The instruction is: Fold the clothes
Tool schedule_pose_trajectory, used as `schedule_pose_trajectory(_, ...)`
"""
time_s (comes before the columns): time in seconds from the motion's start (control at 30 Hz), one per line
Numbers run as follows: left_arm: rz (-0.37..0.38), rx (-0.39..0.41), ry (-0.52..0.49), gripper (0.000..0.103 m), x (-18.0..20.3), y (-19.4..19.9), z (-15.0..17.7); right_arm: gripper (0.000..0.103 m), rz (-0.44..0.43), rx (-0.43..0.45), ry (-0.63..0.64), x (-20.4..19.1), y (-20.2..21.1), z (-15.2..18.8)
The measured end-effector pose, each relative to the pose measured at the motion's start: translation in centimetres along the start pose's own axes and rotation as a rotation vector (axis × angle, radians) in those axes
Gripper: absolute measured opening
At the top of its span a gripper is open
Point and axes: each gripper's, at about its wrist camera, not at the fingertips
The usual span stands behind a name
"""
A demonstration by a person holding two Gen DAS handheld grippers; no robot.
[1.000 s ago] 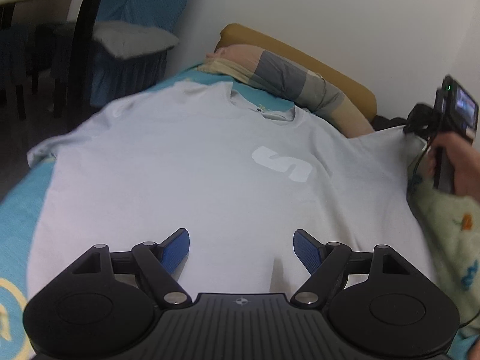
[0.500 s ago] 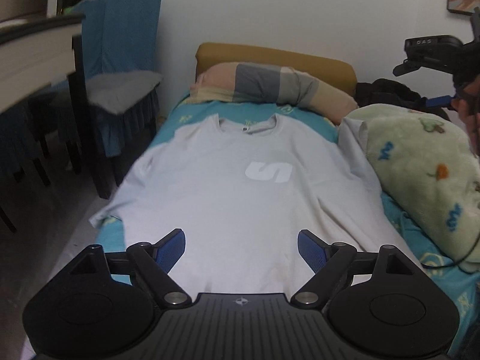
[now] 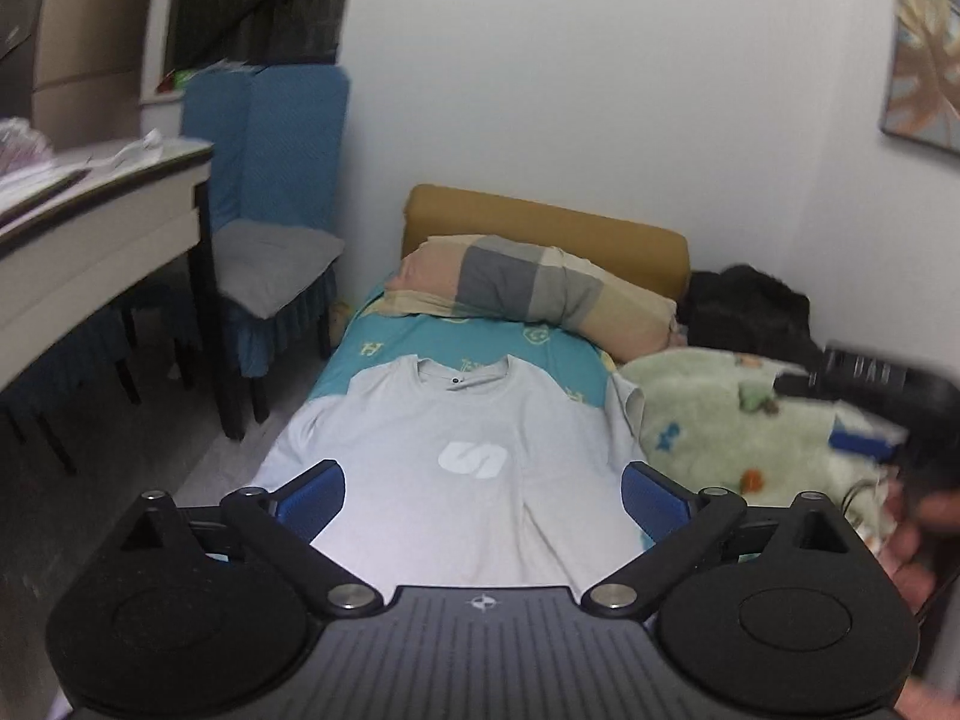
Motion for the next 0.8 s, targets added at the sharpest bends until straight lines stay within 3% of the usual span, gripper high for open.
schedule_pose_trajectory(0.07, 0.026, -0.031, 0.072, 0.1, 0.4, 0.2, -0.2, 0.082, -0.028, -0.006, -0.038, 1.9, -1.2, 0.4)
schedule_pose_trajectory(0.13, 0.02, 0.003, 0.097, 0.101, 0.5, -0.2, 0.2, 0.082, -0.051, -0.02, -0.06, 3.8, -3.3, 1.3)
schedule_pose_trajectory(0.27, -0.018, 0.109, 0.026, 0.101, 1.1, -4.4, 3.5, 0.082, -0.094, -0.051, -0.128, 8.4, -9.2, 3.8)
schedule_pose_trajectory(0.37, -0.058, 0.129, -0.002, 0.101, 0.8, -9.8, 6.4, 0.082, -0.115, -0.086, -0.202, 12.2, -14.6, 5.8)
schedule_pose_trajectory(0.47, -0.048, 0.148, -0.044, 0.101, -0.3, -15.4, 8.8, 0.083, -0.097, -0.107, -0.283, 15.7, -20.7, 7.7)
schedule_pose_trajectory(0.6, -0.032, 0.066, -0.061, 0.099, -1.9, -22.3, 10.6, 0.084, -0.069, -0.087, -0.27, 17.6, -28.7, 9.0)
schedule_pose_trajectory(0.7, -0.037, 0.047, -0.055, 0.099, -2.8, -25.8, 11.2, 0.085, -0.046, -0.073, -0.254, 18.8, -34.6, 9.6)
schedule_pose_trajectory(0.8, -0.045, 0.022, -0.036, 0.099, -3.3, -28.8, 11.1, 0.099, -0.037, 0.012, -0.227, 18.1, -37.7, 9.0)
Point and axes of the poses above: each gripper's, at about its wrist camera, not at the fingertips, and y roughly against the way its jaws point, x to its right, z to its underside, and after that the axes turned 5 degrees about -y, right-handed
